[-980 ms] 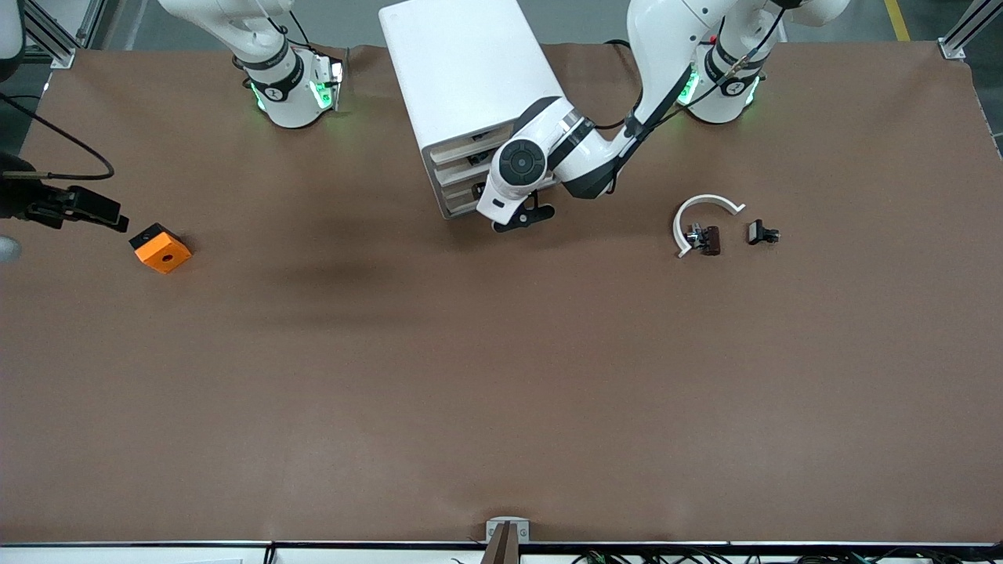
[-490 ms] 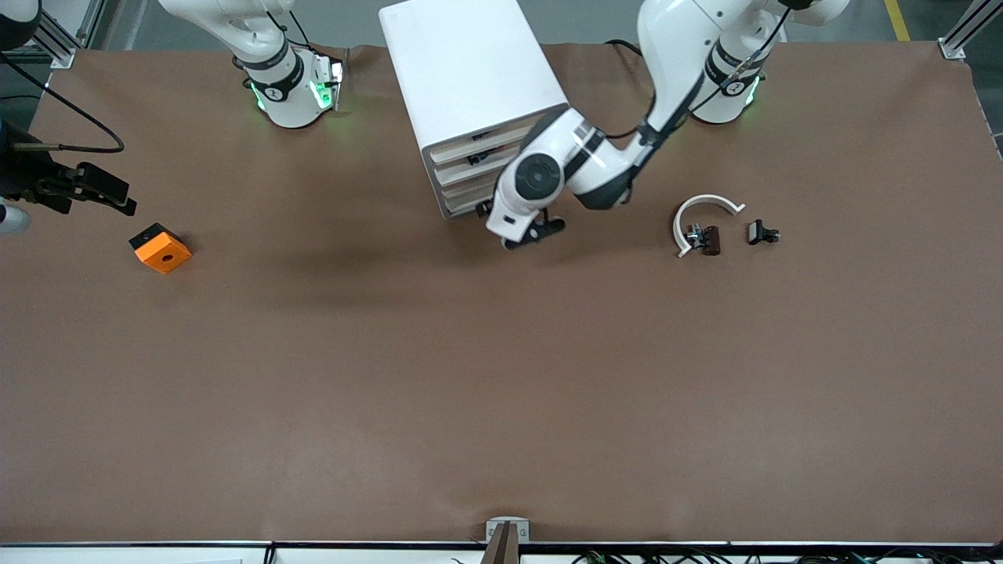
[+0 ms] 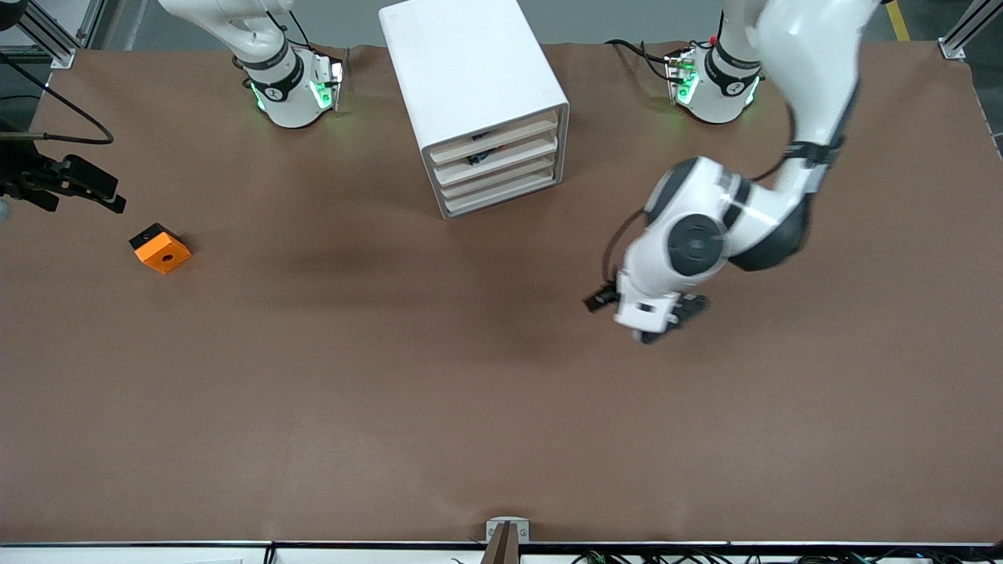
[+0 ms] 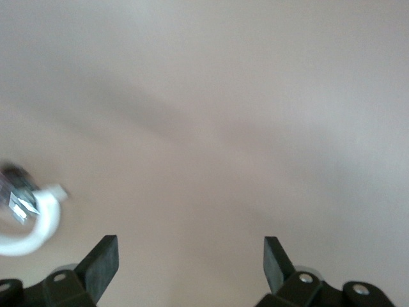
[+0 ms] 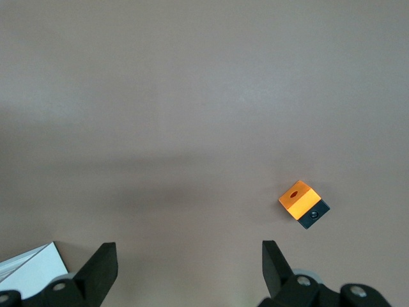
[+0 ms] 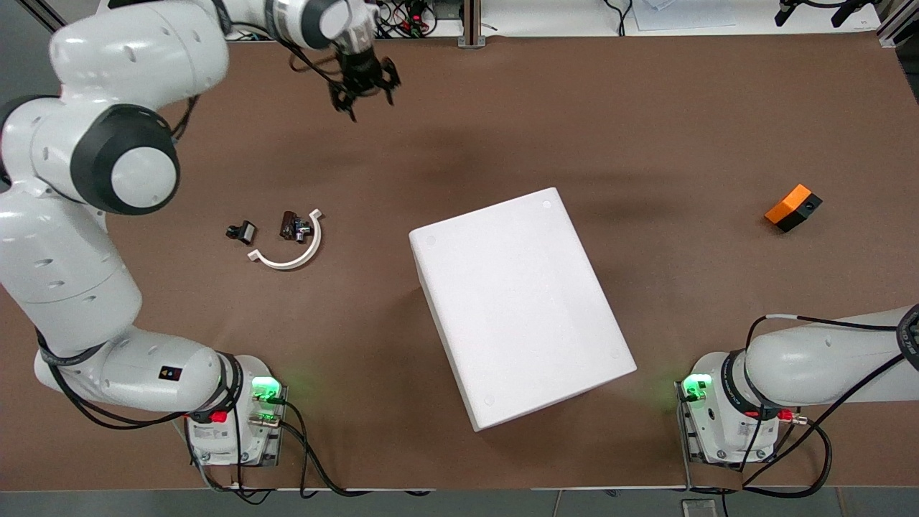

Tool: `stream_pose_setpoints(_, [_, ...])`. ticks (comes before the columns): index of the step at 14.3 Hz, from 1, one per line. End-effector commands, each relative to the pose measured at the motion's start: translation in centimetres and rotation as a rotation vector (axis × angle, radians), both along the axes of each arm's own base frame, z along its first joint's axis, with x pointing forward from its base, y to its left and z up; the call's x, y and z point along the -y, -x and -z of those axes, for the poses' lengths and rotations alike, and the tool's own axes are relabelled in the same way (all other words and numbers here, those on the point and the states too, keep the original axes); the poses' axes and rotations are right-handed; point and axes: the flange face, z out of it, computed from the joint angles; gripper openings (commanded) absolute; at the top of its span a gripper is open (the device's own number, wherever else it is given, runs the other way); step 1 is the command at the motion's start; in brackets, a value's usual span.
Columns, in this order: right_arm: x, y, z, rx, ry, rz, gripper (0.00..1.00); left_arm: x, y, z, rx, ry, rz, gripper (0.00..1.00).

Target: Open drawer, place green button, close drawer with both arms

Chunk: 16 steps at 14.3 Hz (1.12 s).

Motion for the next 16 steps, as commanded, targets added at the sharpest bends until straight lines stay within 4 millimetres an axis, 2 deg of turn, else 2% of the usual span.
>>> stream_pose_setpoints(1, [-0.2, 0.2, -0.5, 0.000, 0.013, -0.016, 1.00, -4.3, -2.2, -6.6, 0.106, -0.014, 0.028, 1.00])
stream_pose_setpoints(3, [0.0, 0.2, -0.5, 0.000, 0.013, -0.013, 1.00, -9.3, -3.3, -10.2, 0.152, -0.014, 0.065, 1.00])
stream_pose_setpoints(4, [0.0, 0.2, -0.6, 0.004, 0.015, -0.013, 1.00, -11.3, -3.4, -11.6, 0.165, -0.017, 0.117, 1.00])
stream_pose_setpoints(5, [0.1, 0.2, -0.9, 0.010, 0.017, -0.009, 1.00, -14.2, -3.3, -13.5, 0.182, -0.025, 0.160, 1.00])
stream_pose_setpoints(6, [0.2, 0.1, -1.2, 0.017, 0.016, -0.008, 1.00, -17.0, -3.0, -15.0, 0.180, -0.036, 0.193, 1.00])
stream_pose_setpoints(8, [0.3, 0.1, -1.2, 0.015, 0.016, -0.005, 1.00, -20.1, -1.4, -17.9, 0.152, -0.053, 0.248, 1.00])
stream_pose_setpoints(10, [0.3, 0.1, -1.2, 0.017, 0.016, -0.003, 1.00, -20.6, 0.7, -20.0, 0.101, -0.057, 0.273, 1.00])
stream_pose_setpoints(12, [0.0, 0.0, -1.2, 0.018, 0.018, -0.008, 1.00, -20.1, 2.5, -21.4, 0.059, -0.063, 0.318, 1.00])
stream_pose_setpoints(13, [0.0, 0.0, -1.5, 0.027, 0.018, -0.006, 1.00, -20.0, 3.3, -21.5, 0.023, -0.062, 0.351, 1.00])
stream_pose_setpoints(16, [0.1, -0.2, -1.5, 0.027, 0.018, -0.005, 1.00, -20.1, 4.2, -23.3, 0.043, -0.071, 0.366, 1.00])
